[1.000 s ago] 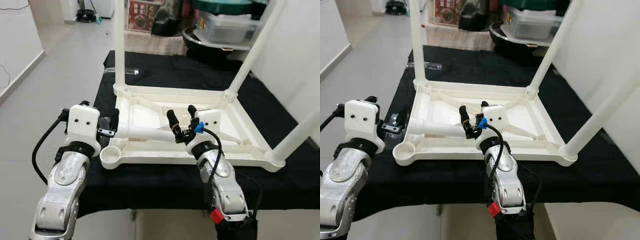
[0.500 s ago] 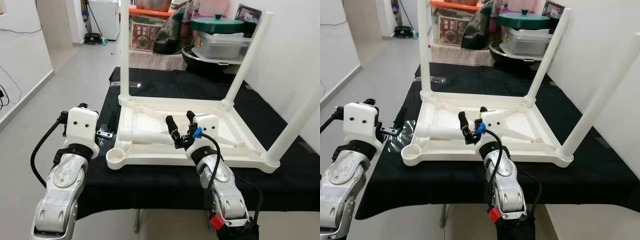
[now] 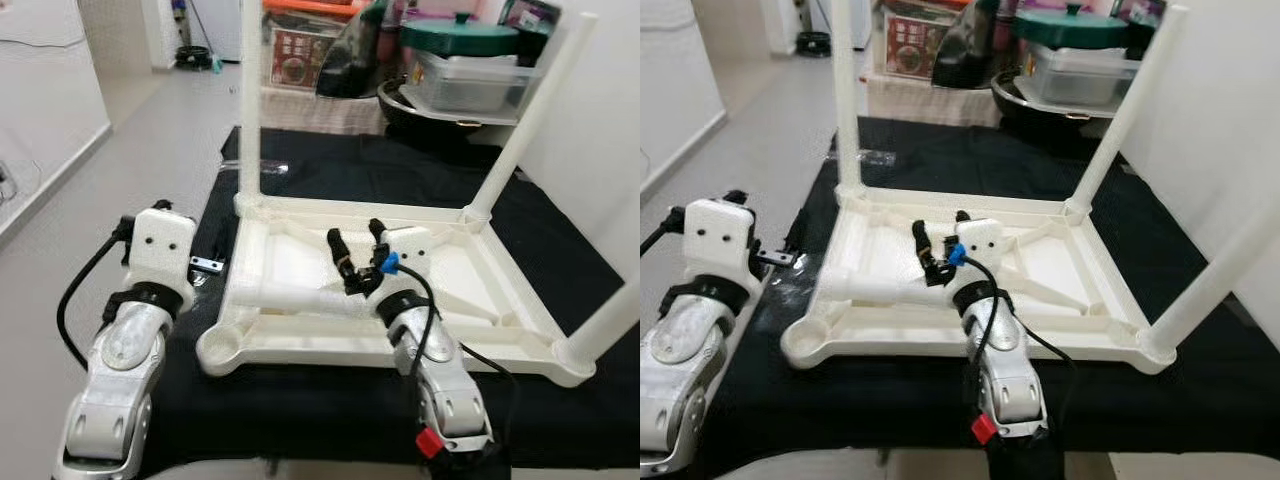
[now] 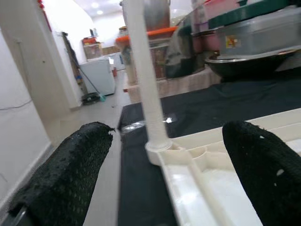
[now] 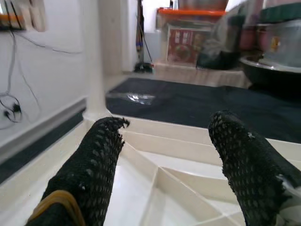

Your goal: Building children table

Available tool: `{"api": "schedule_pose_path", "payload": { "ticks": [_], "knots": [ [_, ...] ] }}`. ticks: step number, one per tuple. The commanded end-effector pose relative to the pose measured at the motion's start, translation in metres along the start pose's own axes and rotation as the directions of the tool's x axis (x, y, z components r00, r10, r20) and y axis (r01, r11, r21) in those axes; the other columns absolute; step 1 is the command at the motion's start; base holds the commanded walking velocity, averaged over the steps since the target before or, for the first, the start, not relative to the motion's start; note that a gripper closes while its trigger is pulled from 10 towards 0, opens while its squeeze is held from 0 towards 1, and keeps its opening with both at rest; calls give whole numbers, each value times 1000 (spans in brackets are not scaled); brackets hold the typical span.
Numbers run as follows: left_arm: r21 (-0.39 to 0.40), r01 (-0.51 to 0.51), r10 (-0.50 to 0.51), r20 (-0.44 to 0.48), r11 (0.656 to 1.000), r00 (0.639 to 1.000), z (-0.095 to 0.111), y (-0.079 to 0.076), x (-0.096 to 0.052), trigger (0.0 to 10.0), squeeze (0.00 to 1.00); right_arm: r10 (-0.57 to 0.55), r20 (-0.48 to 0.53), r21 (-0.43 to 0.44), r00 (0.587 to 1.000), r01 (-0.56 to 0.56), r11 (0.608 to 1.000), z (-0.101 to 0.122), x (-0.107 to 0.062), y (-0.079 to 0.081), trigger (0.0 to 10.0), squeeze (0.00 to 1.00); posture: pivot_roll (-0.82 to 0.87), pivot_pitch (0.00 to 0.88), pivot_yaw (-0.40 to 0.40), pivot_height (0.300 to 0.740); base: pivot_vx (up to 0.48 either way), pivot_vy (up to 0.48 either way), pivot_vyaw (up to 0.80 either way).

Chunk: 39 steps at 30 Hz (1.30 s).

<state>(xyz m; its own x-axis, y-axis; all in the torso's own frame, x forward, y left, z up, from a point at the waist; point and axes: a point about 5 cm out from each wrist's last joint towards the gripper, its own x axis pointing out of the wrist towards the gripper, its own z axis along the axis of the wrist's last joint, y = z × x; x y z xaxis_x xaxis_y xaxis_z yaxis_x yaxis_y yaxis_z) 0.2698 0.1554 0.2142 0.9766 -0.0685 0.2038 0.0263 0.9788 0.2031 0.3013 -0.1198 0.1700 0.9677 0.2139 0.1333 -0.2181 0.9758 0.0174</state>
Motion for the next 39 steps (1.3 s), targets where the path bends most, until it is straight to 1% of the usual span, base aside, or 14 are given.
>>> {"api": "schedule_pose_path", "payload": {
  "ticks": [1, 9, 15, 16, 19, 25, 26, 29, 30, 31, 34, 35, 36, 39],
  "knots": [
    [17, -44, 45, -62, 999, 997, -9, 15, -3, 10000, 0, 48, 12, 30, 999, -48, 998, 2, 5, 16, 10000, 0, 114, 15, -103, 740, 0, 0, 0],
    [15, -30, 31, -89, 999, 996, -11, 20, -3, 10000, 0, 43, 11, 39, 999, -43, 998, 1, 4, 15, 10000, 0, 118, 5, -104, 740, 0, 0, 0],
    [-60, 48, -57, -164, 997, 985, -16, 20, -4, 10000, 0, 13, 28, 32, 1000, -14, 999, 6, 5, 12, 10000, 0, 115, 31, -102, 740, 0, 0, 0],
    [-103, 104, -123, -198, 989, 972, -21, 17, -5, 10000, 0, -8, 29, 24, 1000, 7, 1000, 7, 6, 10, 10000, 0, 118, 41, -99, 740, 0, 0, 0],
    [-271, 233, -312, -301, 934, 901, -36, 20, -11, 10000, 0, -74, 51, 15, 996, 73, 997, 13, 8, -1, 10000, 0, 119, 52, -96, 740, 0, 0, 0],
    [-349, 302, -419, -331, 887, 846, -44, 29, -15, 10000, 0, -95, 64, 10, 993, 95, 995, 17, 9, -7, 10000, 0, 119, 54, -92, 740, 0, 0, 0],
    [-394, 328, -468, -339, 859, 816, -46, 31, -15, 10000, 0, -94, 64, 11, 994, 93, 996, 17, 10, -7, 10000, 0, 121, 58, -95, 740, 0, 0, 0],
    [-460, 363, -537, -336, 810, 774, -46, 34, -14, 10000, 0, -91, 60, 11, 994, 90, 996, 16, 10, -7, 10000, 0, 125, 57, -96, 740, 0, 0, 0],
    [-460, 363, -537, -336, 810, 774, -46, 34, -14, 10000, 0, -91, 60, 11, 994, 90, 996, 16, 10, -7, 10000, 0, 125, 57, -96, 740, 0, 0, 0],
    [-502, 379, -576, -326, 777, 749, -45, 35, -14, 10000, 0, -89, 58, 10, 994, 88, 996, 16, 9, -6, 10000, 0, 126, 56, -94, 740, 0, 0, 0],
    [-530, 390, -603, -317, 753, 732, -44, 35, -13, 10000, 0, -88, 57, 9, 994, 88, 996, 15, 9, -6, 10000, 0, 126, 56, -94, 740, 0, 0, 0],
    [-549, 414, -640, -319, 726, 699, -44, 36, -15, 10000, 0, -89, 55, 9, 995, 88, 996, 15, 9, -5, 10000, 0, 127, 55, -95, 740, 0, 0, 0],
    [-549, 414, -640, -319, 726, 699, -44, 36, -15, 10000, 0, -89, 55, 9, 995, 88, 996, 15, 9, -5, 10000, 0, 127, 55, -95, 740, 0, 0, 0],
    [-620, 414, -700, -328, 666, 635, -53, 42, -16, 10000, 0, -93, 52, 14, 994, 93, 996, 14, 8, -4, 10000, 0, 122, 51, -89, 740, 0, 0, 0]
  ]
}}
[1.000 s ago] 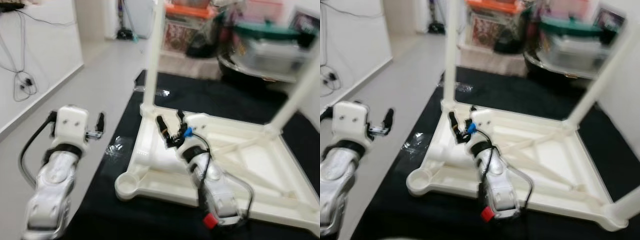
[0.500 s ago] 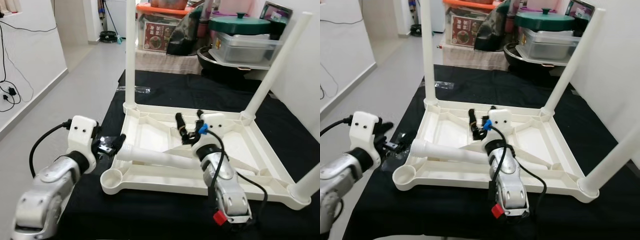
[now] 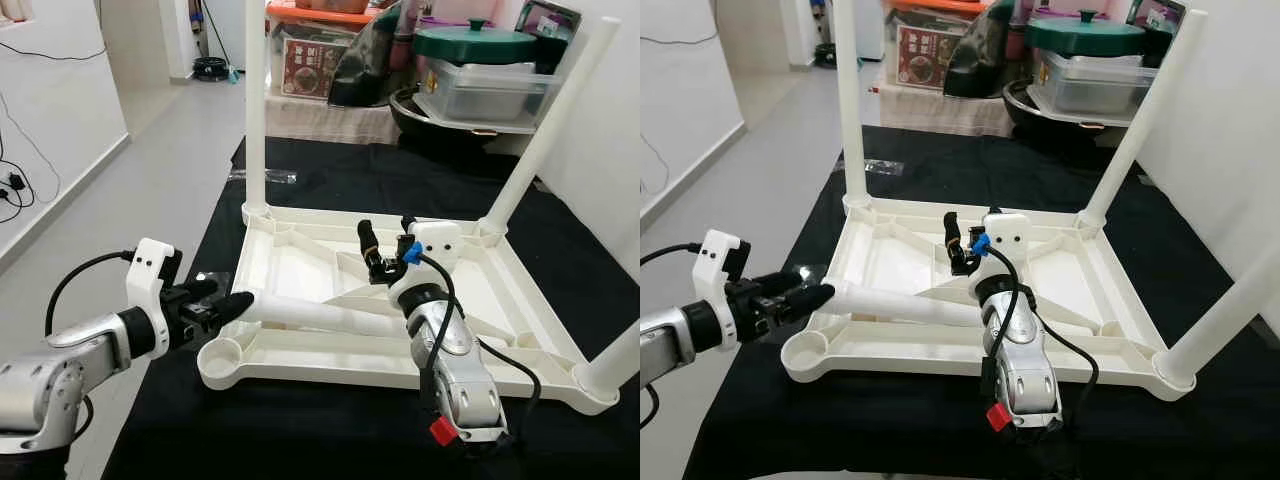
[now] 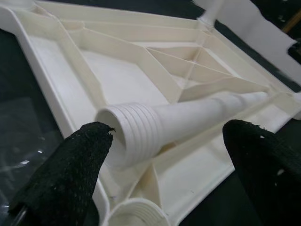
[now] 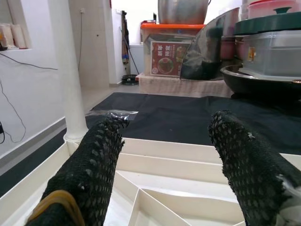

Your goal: Building children table

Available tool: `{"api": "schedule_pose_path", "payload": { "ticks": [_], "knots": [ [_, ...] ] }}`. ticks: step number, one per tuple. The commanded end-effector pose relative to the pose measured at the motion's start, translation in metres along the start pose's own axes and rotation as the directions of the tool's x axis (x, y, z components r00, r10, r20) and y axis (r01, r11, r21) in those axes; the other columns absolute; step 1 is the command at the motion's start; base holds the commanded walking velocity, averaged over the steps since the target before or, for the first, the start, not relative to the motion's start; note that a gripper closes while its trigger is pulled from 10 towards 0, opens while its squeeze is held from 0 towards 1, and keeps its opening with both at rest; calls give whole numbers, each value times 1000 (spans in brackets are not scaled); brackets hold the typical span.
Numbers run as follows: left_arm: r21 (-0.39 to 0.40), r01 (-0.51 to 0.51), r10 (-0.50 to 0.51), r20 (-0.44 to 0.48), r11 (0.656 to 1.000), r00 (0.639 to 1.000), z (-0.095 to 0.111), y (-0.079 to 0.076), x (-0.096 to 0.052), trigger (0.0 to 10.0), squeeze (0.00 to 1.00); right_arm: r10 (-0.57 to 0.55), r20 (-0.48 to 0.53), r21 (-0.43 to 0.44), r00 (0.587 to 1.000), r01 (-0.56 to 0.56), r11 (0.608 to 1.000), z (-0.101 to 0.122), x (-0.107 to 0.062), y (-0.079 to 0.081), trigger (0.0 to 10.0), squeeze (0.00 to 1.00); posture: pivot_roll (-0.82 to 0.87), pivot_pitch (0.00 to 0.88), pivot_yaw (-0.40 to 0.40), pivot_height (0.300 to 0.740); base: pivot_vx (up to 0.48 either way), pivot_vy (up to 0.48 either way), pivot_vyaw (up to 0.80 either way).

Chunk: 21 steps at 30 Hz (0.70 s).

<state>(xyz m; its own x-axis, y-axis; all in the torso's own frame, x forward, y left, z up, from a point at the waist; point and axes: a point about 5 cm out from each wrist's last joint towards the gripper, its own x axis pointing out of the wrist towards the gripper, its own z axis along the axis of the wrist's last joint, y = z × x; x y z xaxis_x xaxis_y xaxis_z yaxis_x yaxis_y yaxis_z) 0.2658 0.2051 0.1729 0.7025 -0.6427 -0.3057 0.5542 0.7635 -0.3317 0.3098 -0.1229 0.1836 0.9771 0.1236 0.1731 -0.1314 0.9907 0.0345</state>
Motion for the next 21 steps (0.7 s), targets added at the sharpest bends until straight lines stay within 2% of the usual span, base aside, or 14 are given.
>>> {"api": "schedule_pose_path", "payload": {
  "ticks": [1, 12, 15, 21],
  "knots": [
    [-46, 19, -22, -46, 999, 999, -5, 9, 0, 10000, 0, -2, 9, 7, 1000, 2, 1000, 2, -2, 1, 10000, 0, 121, 52, -88, 740, 0, 0, 0],
    [-55, -8, 3, -95, 998, 996, -8, 27, 1, 10000, 0, 3, 4, 8, 1000, -3, 1000, 1, -5, 2, 10000, 0, 111, 50, -78, 740, 0, 0, 0],
    [-82, 5, -13, -91, 997, 996, -8, 29, 1, 10000, 0, 3, 4, 6, 1000, -3, 1000, 1, -6, 1, 10000, 0, 107, 49, -77, 740, 0, 0, 0],
    [-82, 38, -45, -83, 996, 996, 3, 31, 3, 10000, 0, 4, 0, 3, 1000, -4, 1000, 0, -6, 1, 10000, 0, 111, 52, -79, 740, 0, 0, 0]
  ]
}}
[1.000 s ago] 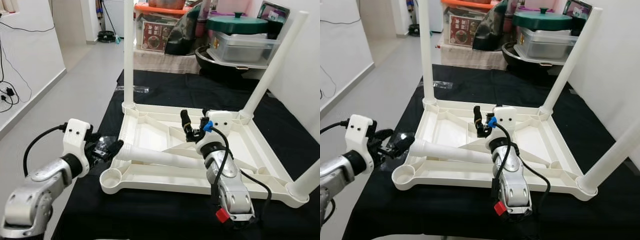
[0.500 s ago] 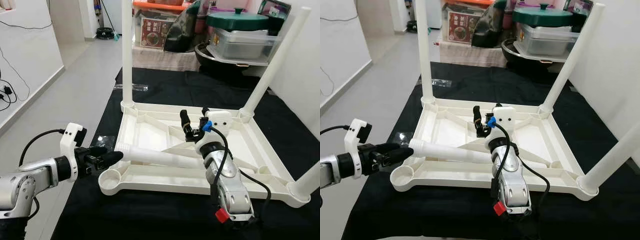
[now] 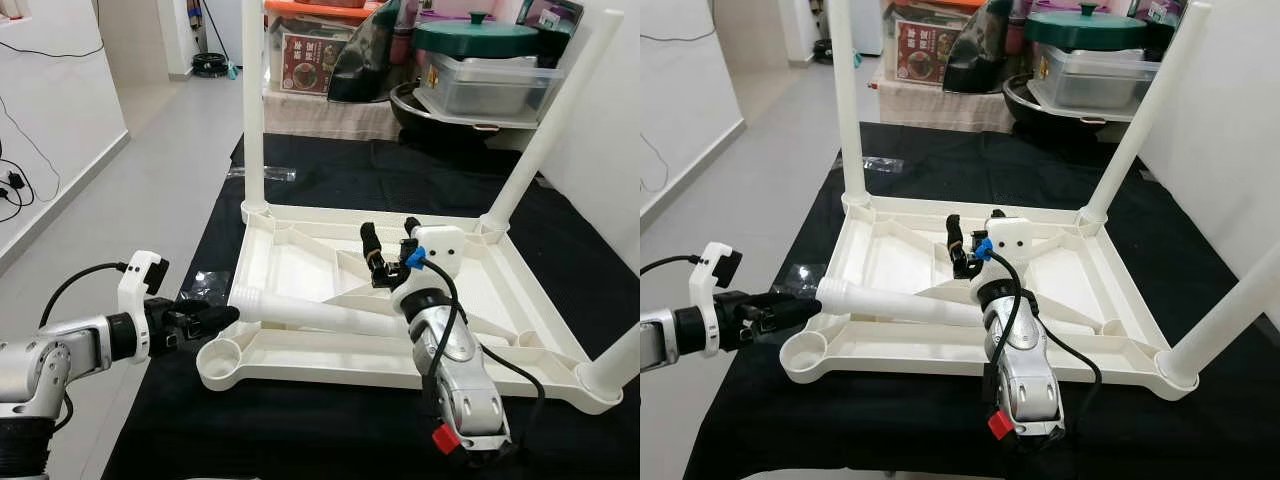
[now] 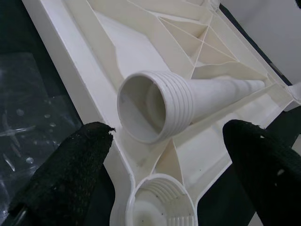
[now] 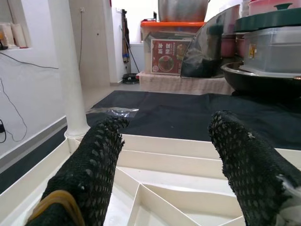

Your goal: Building children table

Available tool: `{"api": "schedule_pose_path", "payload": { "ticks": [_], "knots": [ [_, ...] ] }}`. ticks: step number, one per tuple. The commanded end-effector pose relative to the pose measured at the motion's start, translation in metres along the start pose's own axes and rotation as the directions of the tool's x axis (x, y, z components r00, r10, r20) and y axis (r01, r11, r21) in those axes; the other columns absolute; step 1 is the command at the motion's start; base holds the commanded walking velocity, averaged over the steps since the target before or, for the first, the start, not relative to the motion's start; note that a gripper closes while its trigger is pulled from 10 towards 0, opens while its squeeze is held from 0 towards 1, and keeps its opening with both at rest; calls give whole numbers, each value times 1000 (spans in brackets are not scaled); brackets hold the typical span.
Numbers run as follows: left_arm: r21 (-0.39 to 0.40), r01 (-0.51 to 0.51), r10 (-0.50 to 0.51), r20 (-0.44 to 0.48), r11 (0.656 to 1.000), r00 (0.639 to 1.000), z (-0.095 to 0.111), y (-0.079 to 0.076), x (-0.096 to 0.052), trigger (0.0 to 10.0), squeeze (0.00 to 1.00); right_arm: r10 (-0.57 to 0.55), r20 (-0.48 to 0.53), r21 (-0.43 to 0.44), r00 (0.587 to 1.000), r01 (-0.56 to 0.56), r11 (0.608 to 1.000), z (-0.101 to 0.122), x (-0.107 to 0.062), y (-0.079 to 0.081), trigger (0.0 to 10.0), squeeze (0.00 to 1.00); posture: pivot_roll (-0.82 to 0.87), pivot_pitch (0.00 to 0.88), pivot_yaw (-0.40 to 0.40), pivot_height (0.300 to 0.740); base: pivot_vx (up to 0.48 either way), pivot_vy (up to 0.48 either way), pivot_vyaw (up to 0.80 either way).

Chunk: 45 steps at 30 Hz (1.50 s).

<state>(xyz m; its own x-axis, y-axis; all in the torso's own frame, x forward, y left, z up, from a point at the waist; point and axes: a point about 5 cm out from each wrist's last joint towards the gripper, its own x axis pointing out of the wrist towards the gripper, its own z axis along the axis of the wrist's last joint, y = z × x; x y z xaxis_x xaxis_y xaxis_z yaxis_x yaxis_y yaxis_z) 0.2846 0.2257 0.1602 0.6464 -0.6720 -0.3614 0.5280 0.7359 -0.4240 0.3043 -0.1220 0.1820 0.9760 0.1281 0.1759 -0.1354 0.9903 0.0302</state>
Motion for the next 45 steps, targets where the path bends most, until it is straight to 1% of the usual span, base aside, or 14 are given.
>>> {"api": "schedule_pose_path", "payload": {
  "ticks": [1, 7, 9, 11, 13, 15, 19, 20, 21, 23, 30, 36, 40, 45],
  "knots": [
    [13, 25, -25, 5, 1000, 1000, 9, 1, 0, 10000, 0, 1, -2, 5, 1000, -1, 1000, 1, -1, 0, 10000, 0, 111, 54, -78, 740, 0, 0, 0],
    [7, 68, -68, 35, 998, 997, 19, 1, 1, 10000, 0, 4, -2, 2, 1000, -4, 1000, 1, -1, 1, 10000, 0, 108, 53, -77, 740, 0, 0, 0],
    [7, 68, -68, 35, 998, 997, 19, 1, 1, 10000, 0, 4, -2, 2, 1000, -4, 1000, 1, -1, 1, 10000, 0, 108, 53, -77, 740, 0, 0, 0],
    [-16, 95, -95, 41, 995, 995, 22, 1, 5, 10000, 0, 2, -3, 2, 1000, -2, 1000, 1, -1, 0, 10000, 0, 105, 55, -76, 740, 0, 0, 0],
    [-35, 112, -111, 37, 993, 993, 20, 2, 9, 10000, 0, -1, -4, -2, 1000, 1, 1000, 2, -2, 0, 10000, 0, 101, 57, -76, 740, 0, 0, 0],
    [-35, 112, -111, 37, 993, 993, 20, 2, 9, 10000, 0, -1, -4, -2, 1000, 1, 1000, 2, -2, 0, 10000, 0, 101, 57, -76, 740, 0, 0, 0],
    [-68, 131, -129, 34, 989, 991, 18, 2, 13, 10000, 0, -2, -4, -2, 1000, 2, 1000, 2, -2, 0, 10000, 0, 100, 60, -72, 740, 0, 0, 0],
    [-85, 143, -141, 29, 986, 990, 17, 2, 17, 10000, 0, -3, -4, -2, 1000, 3, 1000, 2, -2, -1, 10000, 0, 98, 61, -71, 740, 0, 0, 0],
    [-85, 143, -141, 29, 986, 990, 17, 2, 17, 10000, 0, -3, -4, -2, 1000, 3, 1000, 2, -2, -1, 10000, 0, 98, 61, -71, 740, 0, 0, 0],
    [-107, 169, -168, 17, 980, 986, 14, 0, 24, 10000, 0, -5, -7, -3, 1000, 5, 1000, 2, -3, -1, 10000, 0, 99, 64, -69, 740, 0, 0, 0],
    [-121, 203, -204, 8, 972, 979, 14, -2, 31, 10000, 0, -9, -14, -4, 1000, 9, 1000, 0, -4, -2, 10000, 0, 96, 63, -66, 740, 0, 0, 0],
    [-139, 229, -231, -4, 964, 973, 12, -3, 40, 10000, 0, -15, -12, -8, 1000, 15, 1000, 2, -6, -2, 10000, 0, 84, 71, -47, 740, 0, 0, 0],
    [-162, 266, -274, -26, 950, 961, 8, -8, 48, 10000, 0, -30, -19, -15, 999, 29, 999, 1, -9, -5, 10000, 0, 78, 80, -36, 740, 0, 0, 0],
    [-168, 302, -313, -42, 938, 949, 7, -12, 49, 10000, 0, -33, -26, -17, 999, 32, 999, 0, -11, -5, 10000, 0, 82, 88, -33, 740, 0, 0, 0]
  ]
}}
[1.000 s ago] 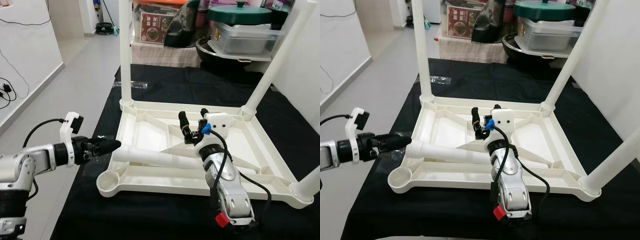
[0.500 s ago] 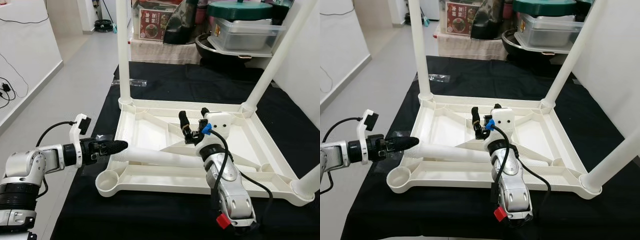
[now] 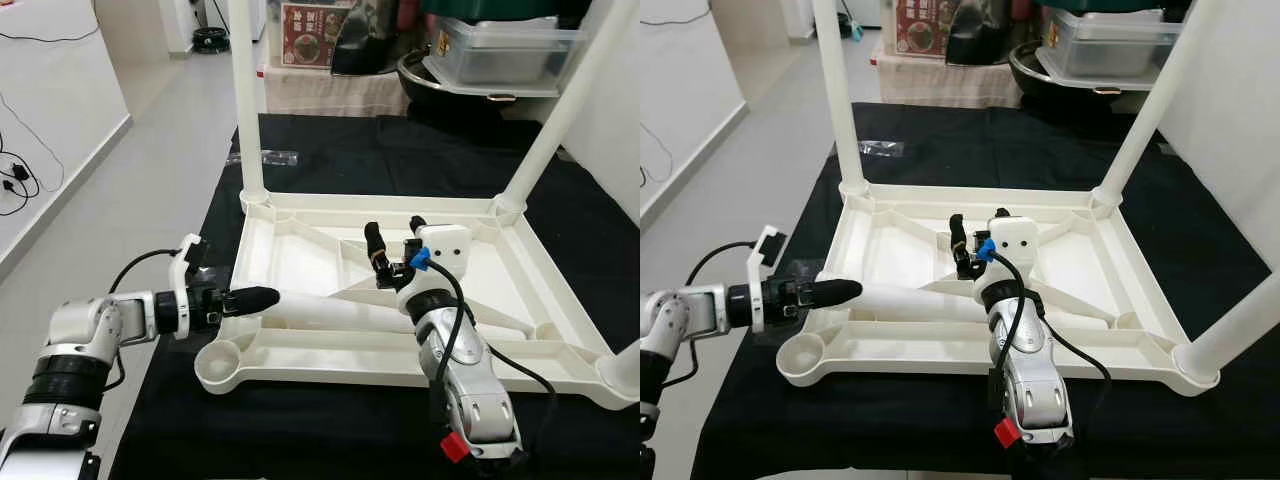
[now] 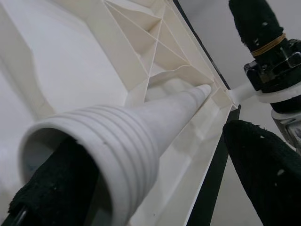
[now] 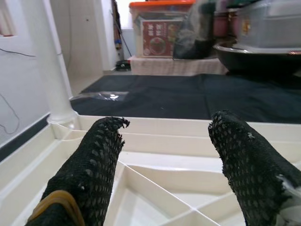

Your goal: Building children table

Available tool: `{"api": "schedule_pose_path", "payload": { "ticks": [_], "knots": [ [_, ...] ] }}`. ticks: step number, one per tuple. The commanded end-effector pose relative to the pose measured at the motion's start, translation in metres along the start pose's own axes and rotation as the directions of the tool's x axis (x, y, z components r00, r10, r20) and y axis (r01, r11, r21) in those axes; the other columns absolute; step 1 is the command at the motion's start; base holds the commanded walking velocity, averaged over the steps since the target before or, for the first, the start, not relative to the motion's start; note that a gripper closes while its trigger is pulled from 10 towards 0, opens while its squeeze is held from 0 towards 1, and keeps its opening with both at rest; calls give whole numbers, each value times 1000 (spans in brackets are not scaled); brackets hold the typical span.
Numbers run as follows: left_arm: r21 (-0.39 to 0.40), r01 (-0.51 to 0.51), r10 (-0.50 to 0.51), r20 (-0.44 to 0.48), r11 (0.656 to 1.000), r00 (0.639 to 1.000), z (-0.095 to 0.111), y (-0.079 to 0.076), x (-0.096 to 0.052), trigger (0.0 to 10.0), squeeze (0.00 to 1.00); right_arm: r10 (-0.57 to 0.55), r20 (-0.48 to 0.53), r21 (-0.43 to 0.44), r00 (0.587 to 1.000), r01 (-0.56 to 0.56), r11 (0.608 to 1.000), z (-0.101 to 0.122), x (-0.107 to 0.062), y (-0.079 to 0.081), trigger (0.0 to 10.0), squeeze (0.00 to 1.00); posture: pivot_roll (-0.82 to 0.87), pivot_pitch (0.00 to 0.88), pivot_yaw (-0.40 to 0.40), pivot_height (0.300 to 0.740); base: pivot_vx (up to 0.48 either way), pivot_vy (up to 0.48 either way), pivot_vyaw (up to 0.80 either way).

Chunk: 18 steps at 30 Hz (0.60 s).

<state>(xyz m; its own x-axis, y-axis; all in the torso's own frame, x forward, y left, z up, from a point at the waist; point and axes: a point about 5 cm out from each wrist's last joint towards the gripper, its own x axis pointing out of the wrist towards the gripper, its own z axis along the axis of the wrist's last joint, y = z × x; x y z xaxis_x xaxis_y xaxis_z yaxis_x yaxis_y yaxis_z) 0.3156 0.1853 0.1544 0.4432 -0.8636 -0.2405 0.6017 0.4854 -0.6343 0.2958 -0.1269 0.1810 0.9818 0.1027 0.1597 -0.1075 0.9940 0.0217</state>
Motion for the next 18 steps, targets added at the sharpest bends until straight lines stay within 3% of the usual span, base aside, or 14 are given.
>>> {"api": "schedule_pose_path", "payload": {
  "ticks": [1, 7, 8, 9, 18],
  "knots": [
    [-9, 30, -30, -30, 1000, 999, -2, -2, 1, 10000, 0, -6, -14, -3, 1000, 6, 1000, -1, -2, -1, 10000, 0, 85, 93, -33, 740, 0, 0, 0],
    [-9, 83, -83, -22, 997, 996, 4, -8, -1, 9647, 0, -3, -17, -1, 1000, 3, 1000, -2, -2, 1, 10000, 0, 90, 89, -32, 740, 0, 0, 0],
    [-11, 84, -84, -19, 996, 996, 4, -7, -1, 4078, 0, -2, -17, -1, 1000, 2, 1000, -2, -2, 1, 10000, 0, 89, 86, -32, 740, 0, 0, 0],
    [-15, 89, -89, -13, 996, 996, 4, -7, -1, 0, 0, -2, -17, -1, 1000, 2, 1000, -2, -2, 1, 10000, 0, 89, 86, -32, 740, 0, 0, 0],
    [-34, 120, -120, 12, 992, 993, -1, -7, -7, 0, 0, -3, -15, -4, 1000, 3, 1000, -1, -1, 1, 10000, 0, 89, 80, -34, 740, 0, 0, 0]
  ]
}}
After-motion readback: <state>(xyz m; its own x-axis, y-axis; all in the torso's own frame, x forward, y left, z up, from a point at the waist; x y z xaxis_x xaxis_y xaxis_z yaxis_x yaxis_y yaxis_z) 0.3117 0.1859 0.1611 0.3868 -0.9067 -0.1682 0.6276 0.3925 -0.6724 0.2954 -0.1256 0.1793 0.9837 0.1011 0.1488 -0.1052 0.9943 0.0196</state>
